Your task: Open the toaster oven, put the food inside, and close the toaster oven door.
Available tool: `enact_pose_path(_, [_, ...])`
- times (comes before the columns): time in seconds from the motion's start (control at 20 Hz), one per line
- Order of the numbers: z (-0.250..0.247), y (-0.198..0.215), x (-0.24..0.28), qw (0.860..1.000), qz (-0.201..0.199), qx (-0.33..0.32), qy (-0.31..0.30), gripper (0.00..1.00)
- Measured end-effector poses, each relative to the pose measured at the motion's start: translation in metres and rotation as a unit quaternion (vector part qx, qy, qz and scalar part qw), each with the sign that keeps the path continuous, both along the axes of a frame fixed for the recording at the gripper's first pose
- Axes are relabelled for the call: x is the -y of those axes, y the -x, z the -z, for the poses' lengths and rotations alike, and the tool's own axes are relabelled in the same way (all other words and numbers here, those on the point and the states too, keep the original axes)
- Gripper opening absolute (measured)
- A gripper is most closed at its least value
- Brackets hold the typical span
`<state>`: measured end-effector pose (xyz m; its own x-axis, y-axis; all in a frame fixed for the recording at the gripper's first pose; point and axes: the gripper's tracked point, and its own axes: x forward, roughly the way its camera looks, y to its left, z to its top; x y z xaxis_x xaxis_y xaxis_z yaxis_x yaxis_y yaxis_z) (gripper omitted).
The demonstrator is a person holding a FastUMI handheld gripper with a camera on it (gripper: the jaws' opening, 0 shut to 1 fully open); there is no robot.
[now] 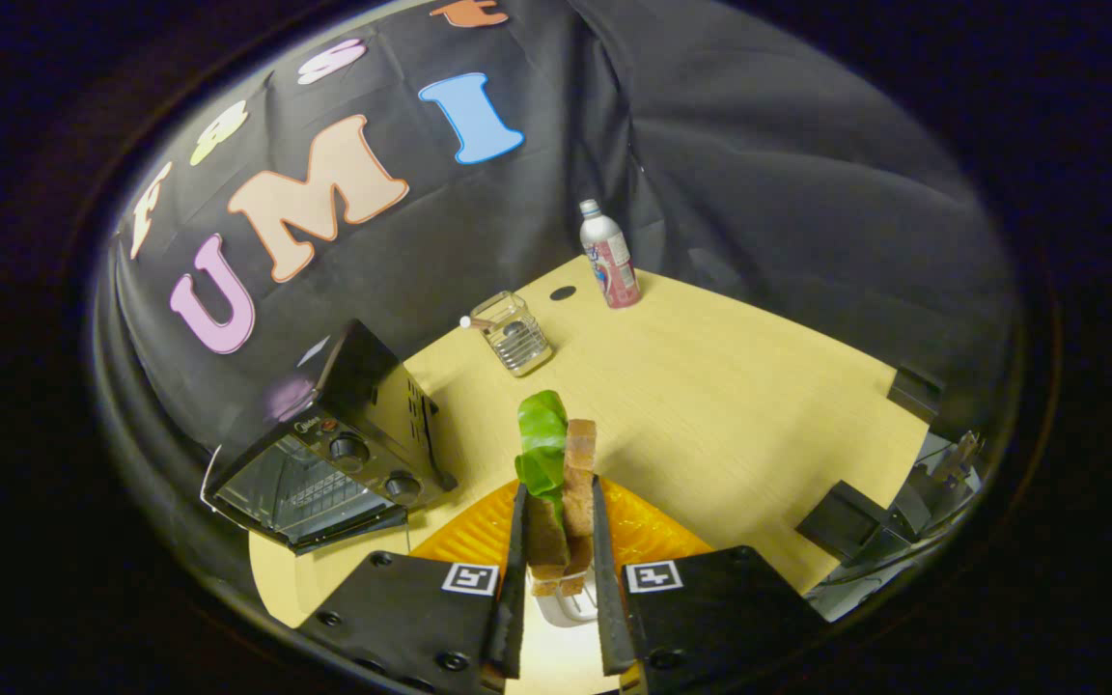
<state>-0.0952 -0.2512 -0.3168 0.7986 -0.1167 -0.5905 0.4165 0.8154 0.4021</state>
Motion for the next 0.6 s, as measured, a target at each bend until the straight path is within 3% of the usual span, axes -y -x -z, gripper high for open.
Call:
enact_pose_path(0.35, [-0.041,-0.002,-0.012,0.995,0.066,0.065,-0.046,0.27])
enact_pose_path(0.6, [-0.09,-0.01,-0.034,0.97,0.127,0.16,-0.129,0.23])
